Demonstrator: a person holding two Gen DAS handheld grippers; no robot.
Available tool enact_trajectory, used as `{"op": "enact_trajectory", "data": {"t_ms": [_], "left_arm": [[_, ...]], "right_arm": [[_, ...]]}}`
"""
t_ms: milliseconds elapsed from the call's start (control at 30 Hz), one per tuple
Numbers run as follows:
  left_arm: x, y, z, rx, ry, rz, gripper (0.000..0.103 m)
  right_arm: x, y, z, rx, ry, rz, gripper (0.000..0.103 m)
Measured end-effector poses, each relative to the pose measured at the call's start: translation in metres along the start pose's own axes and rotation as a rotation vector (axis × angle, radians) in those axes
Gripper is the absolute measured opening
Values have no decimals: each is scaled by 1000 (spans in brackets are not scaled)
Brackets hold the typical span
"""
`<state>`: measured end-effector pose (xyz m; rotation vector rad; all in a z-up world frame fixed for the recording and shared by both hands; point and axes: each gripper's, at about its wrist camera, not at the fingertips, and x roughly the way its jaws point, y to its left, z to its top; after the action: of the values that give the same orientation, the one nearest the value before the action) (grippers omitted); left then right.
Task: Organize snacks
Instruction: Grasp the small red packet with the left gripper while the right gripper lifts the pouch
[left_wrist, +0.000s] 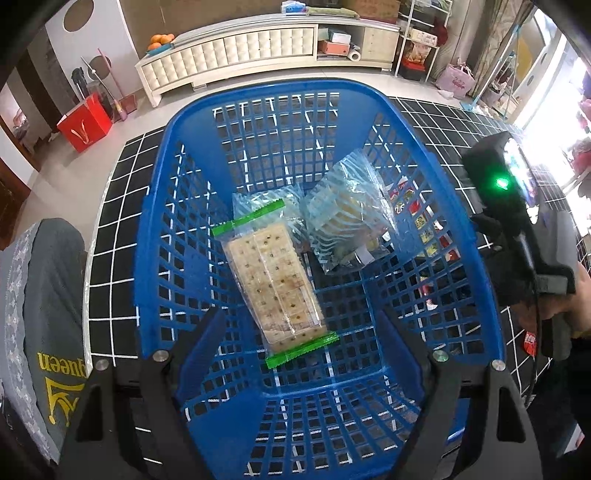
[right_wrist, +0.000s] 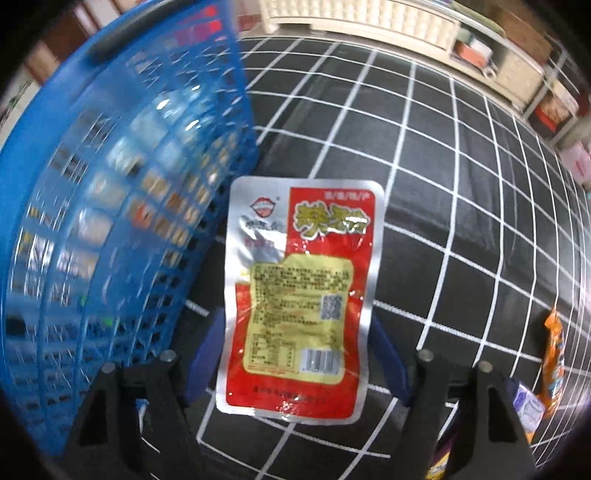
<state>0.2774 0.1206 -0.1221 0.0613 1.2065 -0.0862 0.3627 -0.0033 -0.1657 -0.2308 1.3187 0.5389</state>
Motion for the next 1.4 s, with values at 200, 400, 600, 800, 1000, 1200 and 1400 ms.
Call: {"op": "enact_trajectory", "data": {"t_ms": [200,400,600,800,1000,1200,1400], "left_arm": [[-8,0,-3,-16,-18,-7,82],[-15,-4,-5,-5,-32,-9,82],[-16,-4,-8,-10,-32,-12,82],[-25,-13,-12,-8,-48,-19,82],[-50,-40,-16,32,-88,-27,82],[-69,-83,-16,94,-128,-56,82],[-69,-143,-18,172,-140,-111,82]], "right_arm": [[-7,7,-10,-94,-17,-11,39],[1,-10,-12,-24,-6,79,39],[1,9,-27,-77,-20,44,35],[-14,16,-58,-88,-21,33,32],[-52,5,-87,-50,-70,34,32],[-125,-25,-102,-3,-160,21,32],[-179,-63,-131,57,-234,-10,32]]}}
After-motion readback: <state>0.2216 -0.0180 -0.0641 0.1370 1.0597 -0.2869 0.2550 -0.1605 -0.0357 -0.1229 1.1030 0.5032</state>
